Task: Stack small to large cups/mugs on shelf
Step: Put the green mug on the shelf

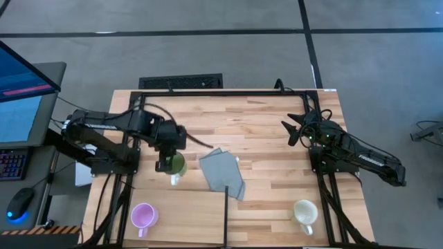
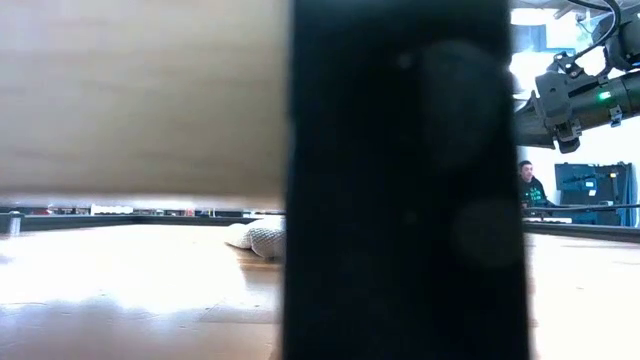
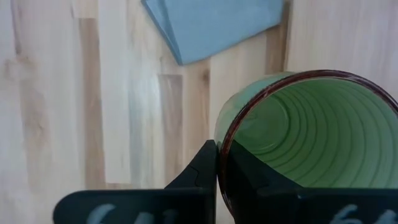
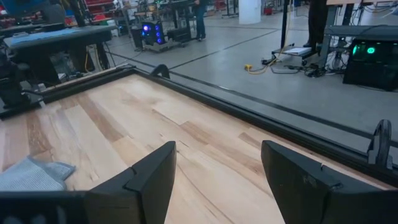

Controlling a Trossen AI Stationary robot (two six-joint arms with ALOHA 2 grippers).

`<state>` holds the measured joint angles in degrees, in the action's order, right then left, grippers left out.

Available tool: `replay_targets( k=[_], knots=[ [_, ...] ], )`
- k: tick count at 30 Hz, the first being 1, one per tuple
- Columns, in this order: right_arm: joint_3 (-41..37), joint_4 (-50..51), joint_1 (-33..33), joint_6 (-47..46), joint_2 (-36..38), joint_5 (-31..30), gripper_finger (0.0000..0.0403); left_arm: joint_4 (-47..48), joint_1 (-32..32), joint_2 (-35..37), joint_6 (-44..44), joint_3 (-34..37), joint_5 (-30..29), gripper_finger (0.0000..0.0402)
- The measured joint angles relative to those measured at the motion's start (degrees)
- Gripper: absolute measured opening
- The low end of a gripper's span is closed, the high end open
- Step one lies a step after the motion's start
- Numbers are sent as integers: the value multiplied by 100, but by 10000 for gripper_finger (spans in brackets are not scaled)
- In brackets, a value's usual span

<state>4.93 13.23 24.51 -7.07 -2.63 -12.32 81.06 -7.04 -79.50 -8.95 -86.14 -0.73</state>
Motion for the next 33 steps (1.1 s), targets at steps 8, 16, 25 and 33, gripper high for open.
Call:
replay_targets(
  k=[8, 16, 25, 33],
  knots=[
    [0, 2, 0, -197, 0, 7, 260, -227, -815, -148, -855, 192, -19, 1],
    [0, 2, 0, -217, 2, 20, 260, -247, -1369, -646, -1443, 193, -12, 1],
    [2, 4, -9, -498, 2, 24, 260, -1138, -1948, -1027, -1656, 192, 189, 1],
    [2, 9, -9, -509, -74, 48, 260, -1487, -2461, -1174, -2264, 193, -19, 1]
  ],
)
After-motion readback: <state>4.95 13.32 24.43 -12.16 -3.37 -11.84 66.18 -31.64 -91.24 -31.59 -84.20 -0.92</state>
